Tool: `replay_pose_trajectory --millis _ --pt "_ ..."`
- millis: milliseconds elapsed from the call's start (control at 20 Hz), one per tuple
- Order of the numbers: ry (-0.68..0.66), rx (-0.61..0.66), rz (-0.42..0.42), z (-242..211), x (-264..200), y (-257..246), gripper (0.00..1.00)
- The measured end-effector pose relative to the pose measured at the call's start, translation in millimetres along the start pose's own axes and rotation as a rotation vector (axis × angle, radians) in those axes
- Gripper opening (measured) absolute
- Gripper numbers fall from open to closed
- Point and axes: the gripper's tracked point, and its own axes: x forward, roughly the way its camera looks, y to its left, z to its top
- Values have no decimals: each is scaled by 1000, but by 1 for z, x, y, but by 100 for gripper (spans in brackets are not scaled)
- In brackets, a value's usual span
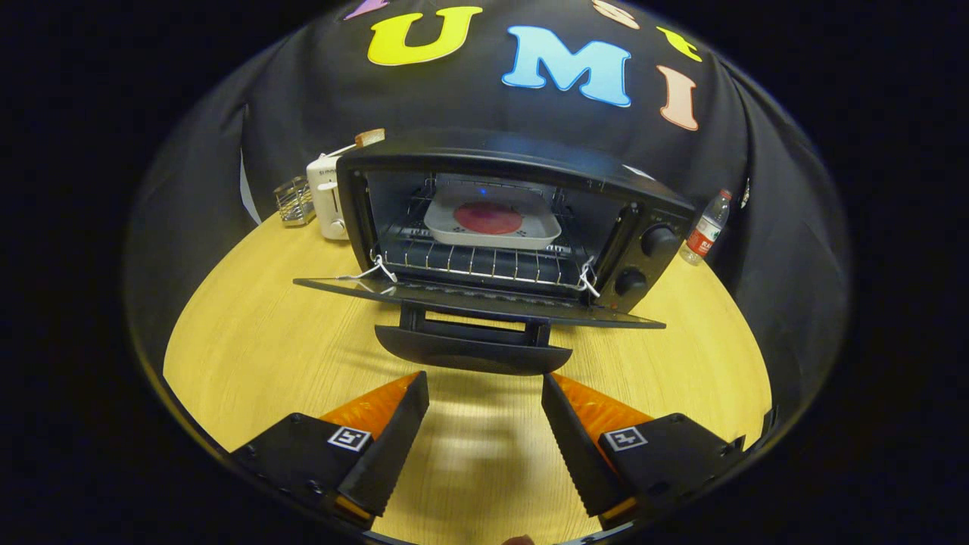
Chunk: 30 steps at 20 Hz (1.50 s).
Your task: Open the toaster oven, put the food inside, and close the toaster oven door.
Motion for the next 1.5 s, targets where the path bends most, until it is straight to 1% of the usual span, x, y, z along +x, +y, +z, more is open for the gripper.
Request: replay_pose_trajectory --millis 150,350,500,800,1150,1500 --pt "-37 28 0 19 -4 -2 96" --pt "-147 24 -5 52 -24 -6 96" --pt "-216 38 10 74 -48 -8 96" --pt "-368 32 6 110 -101 -28 96" --pt "-519 63 7 127 -170 -58 96" --pt "-622 106 -39 129 -223 -109 96"
